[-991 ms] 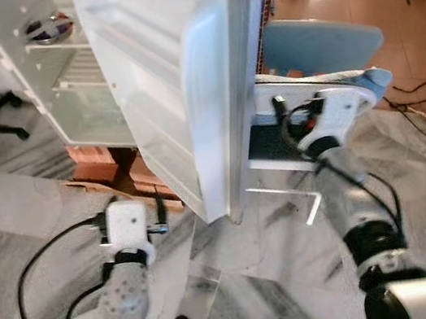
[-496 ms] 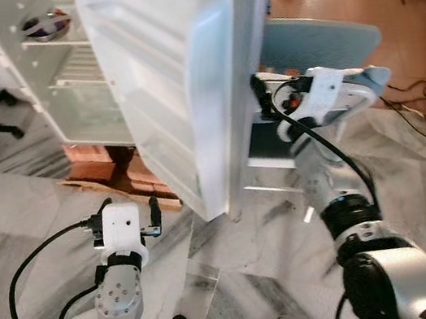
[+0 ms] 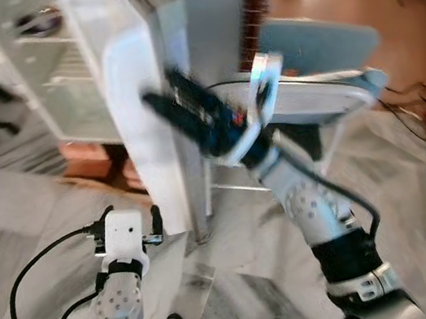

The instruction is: Restocking fridge

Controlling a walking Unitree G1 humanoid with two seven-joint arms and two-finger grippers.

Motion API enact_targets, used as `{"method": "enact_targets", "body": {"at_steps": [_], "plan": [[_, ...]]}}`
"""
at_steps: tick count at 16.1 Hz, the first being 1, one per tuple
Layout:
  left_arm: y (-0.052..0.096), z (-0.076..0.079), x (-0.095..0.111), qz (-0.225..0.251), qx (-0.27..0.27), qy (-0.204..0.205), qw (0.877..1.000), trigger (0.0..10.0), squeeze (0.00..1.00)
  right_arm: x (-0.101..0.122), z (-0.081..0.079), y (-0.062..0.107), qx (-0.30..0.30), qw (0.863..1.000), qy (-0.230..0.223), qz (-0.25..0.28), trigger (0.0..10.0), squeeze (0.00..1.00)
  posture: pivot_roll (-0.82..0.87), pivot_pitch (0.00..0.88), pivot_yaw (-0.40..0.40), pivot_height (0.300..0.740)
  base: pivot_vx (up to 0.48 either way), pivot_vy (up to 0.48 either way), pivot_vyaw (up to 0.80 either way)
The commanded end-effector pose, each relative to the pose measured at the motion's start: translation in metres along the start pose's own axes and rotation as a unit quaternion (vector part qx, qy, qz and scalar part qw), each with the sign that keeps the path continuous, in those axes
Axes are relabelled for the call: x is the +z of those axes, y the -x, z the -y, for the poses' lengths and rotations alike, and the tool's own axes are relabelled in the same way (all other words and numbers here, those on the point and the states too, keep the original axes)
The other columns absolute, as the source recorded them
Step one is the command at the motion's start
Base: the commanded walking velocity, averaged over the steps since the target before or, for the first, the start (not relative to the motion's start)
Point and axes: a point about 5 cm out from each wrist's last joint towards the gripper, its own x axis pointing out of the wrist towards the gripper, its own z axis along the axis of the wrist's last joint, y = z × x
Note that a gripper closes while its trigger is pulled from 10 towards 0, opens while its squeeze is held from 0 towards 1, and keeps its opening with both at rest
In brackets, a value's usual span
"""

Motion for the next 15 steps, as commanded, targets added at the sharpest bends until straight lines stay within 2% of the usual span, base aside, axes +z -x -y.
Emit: {"method": "enact_targets", "body": {"at_steps": [1, 2, 4, 5, 7, 8, 10, 12, 15], "plan": [[0.002, 0.001, -0.003, -0.007, -0.007, -0.003, 1.0, 10.0, 0.0, -0.013, 0.014, 0.017, -0.05, 0.998, 0.027, -0.033, 10.0, 0.0, 0.14, 0.146, -0.073, 0.74, 0.0, 0.0, 0.0], [0.003, 0.002, -0.002, -0.007, -0.009, -0.003, 1.0, 10.0, 0.0, -0.016, 0.02, 0.035, -0.098, 0.994, 0.027, -0.043, 10.0, 0.0, 0.13, 0.149, -0.079, 0.74, 0.0, 0.0, 0.0], [0.003, 0.002, -0.002, -0.004, -0.008, -0.003, 1.0, 10.0, 0.0, -0.024, 0.021, 0.058, -0.14, 0.982, 0.085, -0.098, 10.0, 0.0, 0.13, 0.153, -0.079, 0.74, 0.0, 0.0, 0.0], [0.003, 0.001, -0.001, -0.002, -0.002, -0.001, 1.0, 10.0, 0.0, -0.03, 0.026, 0.069, -0.176, 0.969, 0.12, -0.121, 10.0, 0.0, 0.13, 0.153, -0.08, 0.74, 0.0, 0.0, 0.0], [0.002, -0.005, -0.002, -0.006, 0.019, 0.019, 1.0, 10.0, 0.0, -0.031, 0.034, 0.094, -0.268, 0.94, 0.179, -0.112, 10.0, 0.0, 0.12, 0.152, -0.084, 0.74, 0.0, 0.0, 0.0], [0.002, -0.006, -0.002, -0.007, 0.022, 0.023, 0.999, 10.0, 0.0, -0.031, 0.036, 0.099, -0.29, 0.933, 0.186, -0.106, 10.0, 0.0, 0.12, 0.151, -0.083, 0.74, 0.0, 0.0, 0.0], [0.002, -0.006, -0.003, -0.008, 0.021, 0.025, 0.999, 10.0, 0.0, -0.027, 0.045, 0.127, -0.388, 0.895, 0.202, -0.092, 10.0, 0.0, 0.12, 0.151, -0.079, 0.74, 0.0, 0.133, 0.0], [-0.002, -0.007, -0.001, -0.002, 0.02, 0.023, 1.0, 10.0, 0.0, -0.027, 0.047, 0.138, -0.419, 0.876, 0.217, -0.096, 10.0, 0.0, 0.11, 0.147, -0.076, 0.74, 0.0, 0.407, 0.0], [-0.013, -0.017, 0.004, 0.006, 0.036, 0.019, 0.999, 10.0, 0.0, -0.025, 0.051, 0.137, -0.439, 0.865, 0.229, -0.085, 10.0, 0.0, 0.11, 0.143, -0.068, 0.74, 0.0, 0.48, 0.0]]}}
